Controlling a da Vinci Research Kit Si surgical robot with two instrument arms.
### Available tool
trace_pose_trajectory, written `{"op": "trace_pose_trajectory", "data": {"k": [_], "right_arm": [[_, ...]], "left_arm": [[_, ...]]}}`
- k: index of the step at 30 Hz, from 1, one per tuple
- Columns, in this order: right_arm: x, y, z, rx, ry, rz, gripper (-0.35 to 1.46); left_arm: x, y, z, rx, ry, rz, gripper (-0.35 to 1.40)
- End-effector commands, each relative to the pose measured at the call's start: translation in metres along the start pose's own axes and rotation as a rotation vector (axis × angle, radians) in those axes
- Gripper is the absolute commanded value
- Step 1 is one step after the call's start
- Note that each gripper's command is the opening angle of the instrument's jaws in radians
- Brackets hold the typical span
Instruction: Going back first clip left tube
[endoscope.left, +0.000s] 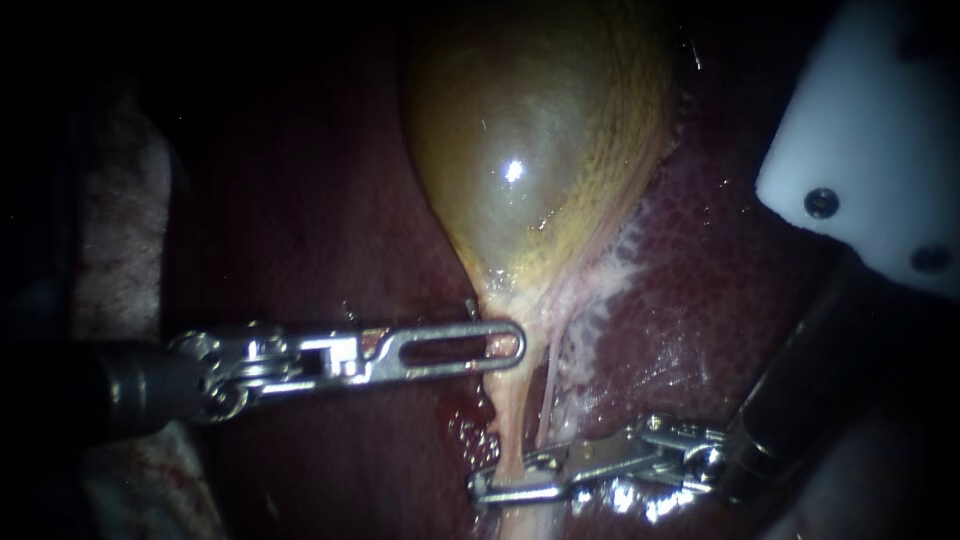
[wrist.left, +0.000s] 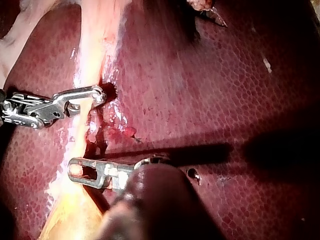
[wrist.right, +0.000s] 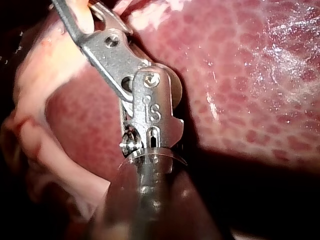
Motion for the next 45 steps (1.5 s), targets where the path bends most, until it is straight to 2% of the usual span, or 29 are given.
{"op": "trace_pose_trajectory", "data": {"k": [1, 17, 31, 37, 45], "right_arm": [[0.0000, 0.0000, 0.0000, 0.000, 0.000, 0.000, -0.12], [0.0000, 0.0000, -0.0001, 0.000, 0.000, 0.000, -0.11], [0.0000, 0.0000, -0.0002, 0.004, -0.002, 0.000, 0.30], [0.0001, 0.0000, -0.0003, 0.004, -0.003, -0.023, 0.38], [-0.0001, 0.0001, -0.0004, -0.013, -0.037, -0.092, 0.46]], "left_arm": [[0.0000, 0.0000, 0.0000, 0.000, 0.000, 0.000, -0.35], [0.0000, 0.0000, 0.0000, 0.000, 0.000, 0.000, -0.35], [0.0000, 0.0000, 0.0000, 0.000, 0.000, 0.000, -0.35], [0.0000, 0.0000, 0.0000, 0.000, 0.000, 0.000, -0.35], [0.0000, -0.0001, 0.0000, 0.000, 0.000, 0.000, -0.35]]}}
